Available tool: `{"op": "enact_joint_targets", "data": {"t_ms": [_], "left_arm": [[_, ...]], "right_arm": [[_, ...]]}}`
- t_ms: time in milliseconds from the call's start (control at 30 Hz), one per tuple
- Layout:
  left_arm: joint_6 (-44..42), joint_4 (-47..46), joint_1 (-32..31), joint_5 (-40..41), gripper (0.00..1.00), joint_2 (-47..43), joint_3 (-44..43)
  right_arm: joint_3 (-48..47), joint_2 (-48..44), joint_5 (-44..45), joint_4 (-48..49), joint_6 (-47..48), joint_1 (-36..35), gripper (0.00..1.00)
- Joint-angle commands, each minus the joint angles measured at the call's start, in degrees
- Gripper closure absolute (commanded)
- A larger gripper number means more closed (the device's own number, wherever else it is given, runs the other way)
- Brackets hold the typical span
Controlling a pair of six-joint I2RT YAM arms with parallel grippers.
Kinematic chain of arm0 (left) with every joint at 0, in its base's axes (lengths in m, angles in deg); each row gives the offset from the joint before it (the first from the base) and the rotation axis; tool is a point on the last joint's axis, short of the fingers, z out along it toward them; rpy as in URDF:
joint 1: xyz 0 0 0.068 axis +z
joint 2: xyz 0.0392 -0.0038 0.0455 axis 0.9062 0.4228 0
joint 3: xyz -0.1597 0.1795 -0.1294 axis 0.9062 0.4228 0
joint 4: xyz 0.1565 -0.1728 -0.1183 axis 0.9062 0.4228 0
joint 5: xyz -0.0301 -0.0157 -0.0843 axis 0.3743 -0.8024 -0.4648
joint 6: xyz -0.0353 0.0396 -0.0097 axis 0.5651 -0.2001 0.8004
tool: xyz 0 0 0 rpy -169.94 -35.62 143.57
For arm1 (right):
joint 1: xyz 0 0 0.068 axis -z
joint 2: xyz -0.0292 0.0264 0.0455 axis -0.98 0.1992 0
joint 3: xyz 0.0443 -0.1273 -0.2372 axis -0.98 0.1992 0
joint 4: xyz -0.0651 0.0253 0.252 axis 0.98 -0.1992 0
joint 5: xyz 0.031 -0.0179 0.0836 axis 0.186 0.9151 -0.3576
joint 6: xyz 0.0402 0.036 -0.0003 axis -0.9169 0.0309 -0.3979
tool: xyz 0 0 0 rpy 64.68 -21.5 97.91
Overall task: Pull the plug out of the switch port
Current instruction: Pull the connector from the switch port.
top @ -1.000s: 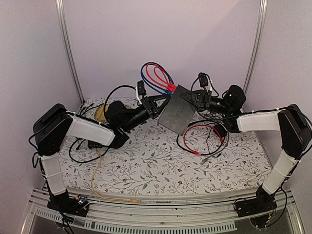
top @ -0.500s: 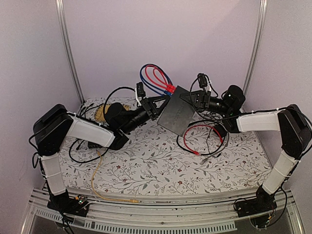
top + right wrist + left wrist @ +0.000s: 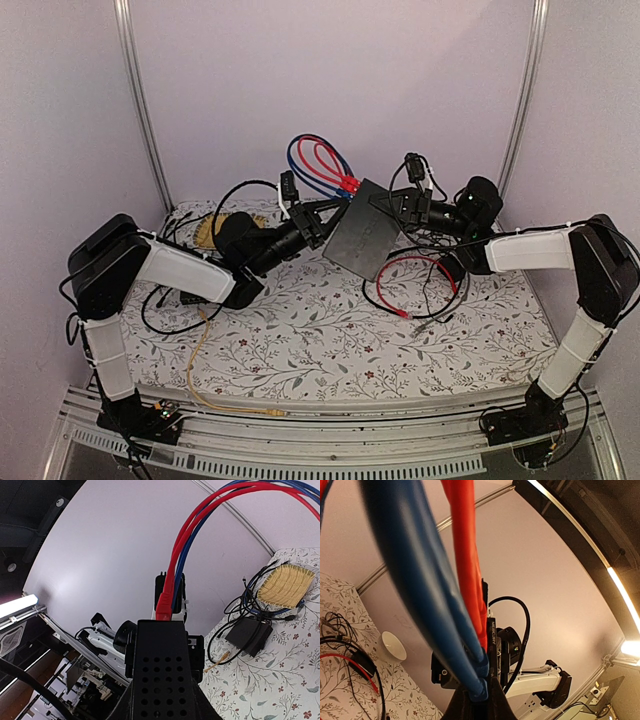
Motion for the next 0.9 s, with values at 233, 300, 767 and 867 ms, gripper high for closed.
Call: {"op": "enact_joint_targets", "data": {"t_ms": [233, 300, 767, 867], "left_arm": [[-0.9, -4.7, 1.7, 2.3, 1.00, -2.8, 0.9], [-1.0, -4.7, 1.7, 2.1, 1.00, -2.8, 0.8], [-2.1, -3.1, 2.2, 2.3, 1.00, -4.1, 1.4], [-2.0, -3.2, 2.3, 2.6, 1.00, -4.3, 1.9]], "right_arm": [[-0.4, -3.0, 2.9, 4.6, 0.8, 1.4, 0.99], [-0.4, -3.0, 2.9, 4.6, 0.7, 1.4, 0.99], [-0.2, -3.3, 3.0, 4.5, 0.8, 1.4, 0.99], [-0.1, -3.4, 3.0, 4.5, 0.8, 1.3, 0.99]]}}
